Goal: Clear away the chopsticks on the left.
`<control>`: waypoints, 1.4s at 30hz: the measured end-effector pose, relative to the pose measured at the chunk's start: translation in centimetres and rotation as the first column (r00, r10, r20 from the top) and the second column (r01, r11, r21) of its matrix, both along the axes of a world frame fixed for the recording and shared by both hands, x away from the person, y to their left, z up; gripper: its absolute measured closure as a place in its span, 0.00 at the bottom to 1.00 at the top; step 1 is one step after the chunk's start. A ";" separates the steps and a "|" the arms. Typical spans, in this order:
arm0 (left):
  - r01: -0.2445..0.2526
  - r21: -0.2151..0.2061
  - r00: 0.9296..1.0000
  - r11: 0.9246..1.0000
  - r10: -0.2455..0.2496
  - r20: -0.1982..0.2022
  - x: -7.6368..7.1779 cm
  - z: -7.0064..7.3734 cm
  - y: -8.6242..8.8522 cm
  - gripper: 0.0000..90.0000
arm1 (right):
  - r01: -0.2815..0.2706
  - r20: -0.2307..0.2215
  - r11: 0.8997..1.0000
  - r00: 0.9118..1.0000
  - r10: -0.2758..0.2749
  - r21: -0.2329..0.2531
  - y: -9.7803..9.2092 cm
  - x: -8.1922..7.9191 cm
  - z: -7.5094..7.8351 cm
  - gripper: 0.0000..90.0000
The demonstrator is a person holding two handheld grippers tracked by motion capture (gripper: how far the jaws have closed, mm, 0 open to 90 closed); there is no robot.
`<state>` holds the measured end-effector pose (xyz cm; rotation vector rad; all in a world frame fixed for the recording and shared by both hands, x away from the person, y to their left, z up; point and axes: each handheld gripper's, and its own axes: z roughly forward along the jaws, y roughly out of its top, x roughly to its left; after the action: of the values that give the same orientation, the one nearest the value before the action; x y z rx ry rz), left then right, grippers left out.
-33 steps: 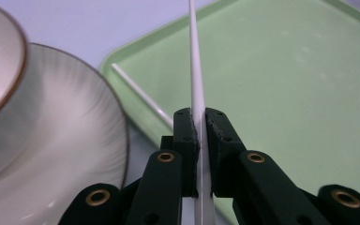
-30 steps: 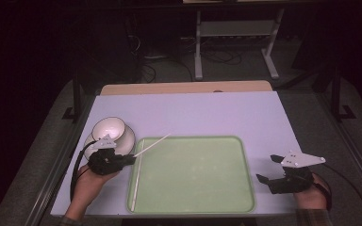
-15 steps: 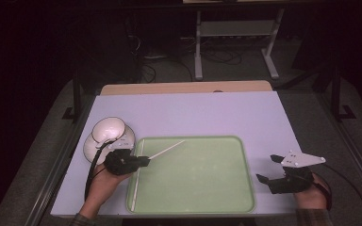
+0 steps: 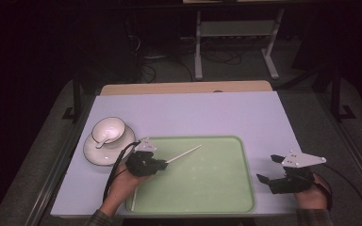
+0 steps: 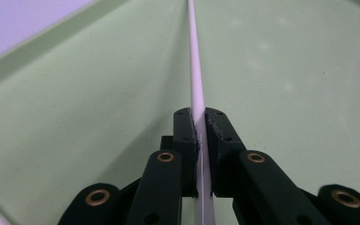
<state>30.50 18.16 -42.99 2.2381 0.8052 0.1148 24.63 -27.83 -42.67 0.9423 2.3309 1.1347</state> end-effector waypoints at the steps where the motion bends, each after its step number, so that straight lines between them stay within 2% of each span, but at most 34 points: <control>1: 0.000 0.000 1.000 1.000 0.000 0.000 0.0 0.0 0.0 0.92 | 0.000 0.000 1.000 1.000 0.000 0.000 0.0 0.0 0.0 0.15; 9: 0.013 0.028 1.000 1.000 -0.012 -0.015 0.1 -0.9 -0.2 0.92 | -0.001 -0.003 1.000 1.000 0.001 0.000 0.1 0.0 0.0 0.15; 24: 0.016 0.009 1.000 1.000 -0.016 -0.010 -0.1 -1.2 -0.1 0.90 | -0.004 -0.001 1.000 1.000 0.004 -0.003 0.2 0.0 0.0 0.15; 27: 0.025 0.014 1.000 1.000 -0.025 -0.011 -0.1 -1.0 -0.1 0.85 | -0.004 -0.002 1.000 1.000 0.004 -0.003 0.2 0.0 0.0 0.15; 32: 0.047 -0.023 0.999 0.999 -0.047 -0.003 0.3 -0.4 0.0 0.71 | -0.001 0.003 1.000 1.000 0.001 0.003 0.2 -0.1 0.1 0.15; 35: 0.055 -0.031 0.998 0.998 -0.055 -0.005 1.0 0.0 -0.2 0.68 | -0.001 0.003 1.000 1.000 0.001 0.001 0.2 -0.1 0.1 0.15; 37: 0.071 -0.038 0.997 0.997 -0.071 0.003 1.5 0.3 -0.7 0.70 | -0.002 0.001 1.000 1.000 0.002 0.003 0.2 -0.1 0.1 0.15; 39: 0.081 -0.026 0.996 0.996 -0.081 0.023 2.0 0.7 -1.3 0.75 | -0.004 0.004 1.000 1.000 0.004 0.003 0.3 -0.1 0.1 0.15; 42: 0.098 -0.032 0.995 0.995 -0.097 0.034 2.9 1.0 -2.2 0.86 | -0.003 0.002 1.000 1.000 0.003 0.002 0.3 -0.1 0.1 0.15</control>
<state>33.39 15.92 -42.03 2.2341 0.6740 0.0897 24.53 -27.50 -42.56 0.9384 2.3306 1.1385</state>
